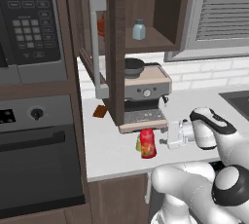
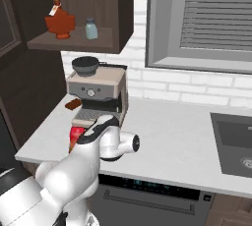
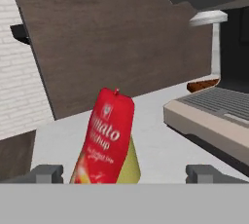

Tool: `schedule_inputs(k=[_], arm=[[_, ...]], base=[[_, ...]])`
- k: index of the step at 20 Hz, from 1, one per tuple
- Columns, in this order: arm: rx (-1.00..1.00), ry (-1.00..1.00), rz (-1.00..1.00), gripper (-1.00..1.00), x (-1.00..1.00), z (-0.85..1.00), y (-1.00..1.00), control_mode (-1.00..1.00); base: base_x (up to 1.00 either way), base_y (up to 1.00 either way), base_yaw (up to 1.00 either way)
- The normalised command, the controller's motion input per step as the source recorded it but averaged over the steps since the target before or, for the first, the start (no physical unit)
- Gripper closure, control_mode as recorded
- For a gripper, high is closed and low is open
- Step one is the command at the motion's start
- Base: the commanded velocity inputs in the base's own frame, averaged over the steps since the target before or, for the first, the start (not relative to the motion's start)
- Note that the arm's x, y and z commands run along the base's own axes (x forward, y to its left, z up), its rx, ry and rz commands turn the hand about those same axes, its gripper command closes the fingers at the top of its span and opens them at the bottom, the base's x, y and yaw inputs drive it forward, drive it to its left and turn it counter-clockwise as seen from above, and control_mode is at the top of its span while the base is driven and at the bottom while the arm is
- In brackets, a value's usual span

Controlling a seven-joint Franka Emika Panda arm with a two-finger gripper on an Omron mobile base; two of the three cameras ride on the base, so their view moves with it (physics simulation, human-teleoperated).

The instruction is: Put the shaker and condiment bottle from the counter next to their counterparts in the cabinet.

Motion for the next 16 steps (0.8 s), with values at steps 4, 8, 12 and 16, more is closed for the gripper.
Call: schedule_inputs(k=[4,8,12,16], arm=[[0.0,0.0,0.0,-1.0,0.1,-0.21,0.11,-1.0],[0.0,0.0,0.0,-1.0,0.0,-0.13,0.2,-1.0],[0.0,0.0,0.0,-1.0,0.0,-0.11,0.17,-1.0],[0.0,0.0,0.0,-1.0,0.0,-0.1,0.16,-1.0]], base=[[0.0,0.0,0.0],[0.0,0.0,0.0],[0.0,0.0,0.0],[0.0,0.0,0.0]])
